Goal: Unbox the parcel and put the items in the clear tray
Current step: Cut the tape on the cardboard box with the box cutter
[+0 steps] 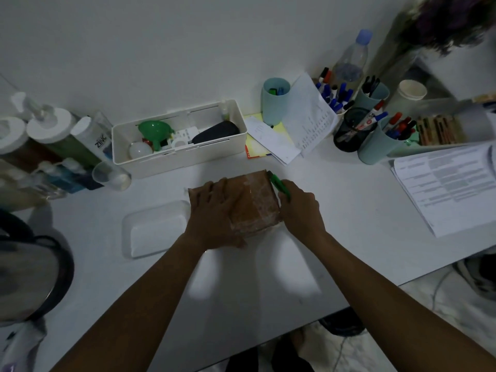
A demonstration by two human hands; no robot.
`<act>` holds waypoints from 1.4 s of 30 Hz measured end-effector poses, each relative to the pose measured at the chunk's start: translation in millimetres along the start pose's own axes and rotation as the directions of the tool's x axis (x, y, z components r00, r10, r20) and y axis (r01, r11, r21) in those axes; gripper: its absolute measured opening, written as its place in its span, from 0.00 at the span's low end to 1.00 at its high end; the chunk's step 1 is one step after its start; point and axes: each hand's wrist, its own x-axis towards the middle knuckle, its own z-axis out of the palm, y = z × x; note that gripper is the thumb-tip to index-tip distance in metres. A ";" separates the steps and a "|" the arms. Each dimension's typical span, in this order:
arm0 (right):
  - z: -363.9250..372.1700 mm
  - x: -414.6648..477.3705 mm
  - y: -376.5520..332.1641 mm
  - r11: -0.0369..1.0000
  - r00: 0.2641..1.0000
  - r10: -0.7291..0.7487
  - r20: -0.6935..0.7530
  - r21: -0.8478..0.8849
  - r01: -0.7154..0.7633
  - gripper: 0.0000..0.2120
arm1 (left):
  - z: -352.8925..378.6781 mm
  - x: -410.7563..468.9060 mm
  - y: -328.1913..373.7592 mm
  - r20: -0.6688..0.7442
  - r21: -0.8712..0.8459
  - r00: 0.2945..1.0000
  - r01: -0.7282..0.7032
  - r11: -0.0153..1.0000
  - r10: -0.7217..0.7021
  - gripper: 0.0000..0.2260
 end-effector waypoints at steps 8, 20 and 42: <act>2.6 4.5 -6.9 0.993 0.997 -0.076 -0.007 -0.086 0.075 0.15 | -7.5 2.9 -7.1 0.058 0.007 0.998 -0.004 1.000 0.003 0.55; -3.0 6.0 -8.1 0.993 0.995 -0.102 0.021 -0.060 0.103 0.12 | -3.5 2.0 -5.3 0.018 0.000 1.000 -0.006 1.000 0.006 0.54; -24.9 -36.3 8.4 0.981 0.993 -0.098 0.060 -0.162 0.106 0.06 | -2.4 2.6 10.2 -0.050 0.026 0.994 0.098 0.995 -0.096 0.49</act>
